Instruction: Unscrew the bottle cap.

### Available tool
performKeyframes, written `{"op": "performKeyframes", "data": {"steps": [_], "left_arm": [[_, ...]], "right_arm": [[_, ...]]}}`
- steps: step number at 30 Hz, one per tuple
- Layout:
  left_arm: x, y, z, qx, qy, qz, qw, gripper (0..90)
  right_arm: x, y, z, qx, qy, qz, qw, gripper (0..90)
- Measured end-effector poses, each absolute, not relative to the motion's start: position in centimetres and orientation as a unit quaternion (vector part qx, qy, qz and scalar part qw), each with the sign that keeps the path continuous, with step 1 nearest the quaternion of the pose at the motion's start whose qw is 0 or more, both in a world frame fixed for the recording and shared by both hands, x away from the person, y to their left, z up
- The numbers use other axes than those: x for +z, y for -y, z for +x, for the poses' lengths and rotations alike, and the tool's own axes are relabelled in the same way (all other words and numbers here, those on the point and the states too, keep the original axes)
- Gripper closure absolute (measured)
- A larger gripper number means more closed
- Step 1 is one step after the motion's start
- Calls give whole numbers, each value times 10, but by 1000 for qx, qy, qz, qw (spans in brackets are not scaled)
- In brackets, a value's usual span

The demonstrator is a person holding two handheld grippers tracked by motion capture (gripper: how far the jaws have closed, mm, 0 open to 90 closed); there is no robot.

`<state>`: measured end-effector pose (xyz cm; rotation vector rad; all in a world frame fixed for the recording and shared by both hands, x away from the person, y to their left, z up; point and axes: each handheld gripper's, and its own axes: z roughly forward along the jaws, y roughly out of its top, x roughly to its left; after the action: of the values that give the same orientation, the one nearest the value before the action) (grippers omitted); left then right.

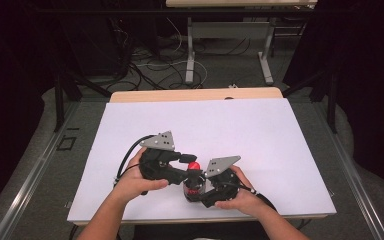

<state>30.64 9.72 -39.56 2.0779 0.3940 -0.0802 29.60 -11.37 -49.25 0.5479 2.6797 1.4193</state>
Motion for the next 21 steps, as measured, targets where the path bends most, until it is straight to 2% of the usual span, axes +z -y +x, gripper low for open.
{"op": "performKeyframes", "data": {"steps": [3,11,14,15,17,18,21], "left_arm": [[-397,-95,307,-27,-164,861,482,598],[-400,-94,304,13,-189,852,488,611],[-399,-85,296,60,-244,837,486,614],[-399,-85,296,60,-244,837,486,614],[-399,-75,288,106,-285,825,477,615],[-399,-75,288,106,-285,825,477,615],[-403,-61,277,152,-345,799,468,615]], "right_arm": [[-494,112,295,463,-869,172,12,290],[-495,112,296,463,-864,192,36,292],[-493,113,297,461,-859,216,56,292],[-493,113,297,461,-859,216,56,292],[-493,112,297,455,-853,241,80,292],[-493,112,297,451,-853,246,88,292],[-494,111,295,441,-848,268,123,292]]}}
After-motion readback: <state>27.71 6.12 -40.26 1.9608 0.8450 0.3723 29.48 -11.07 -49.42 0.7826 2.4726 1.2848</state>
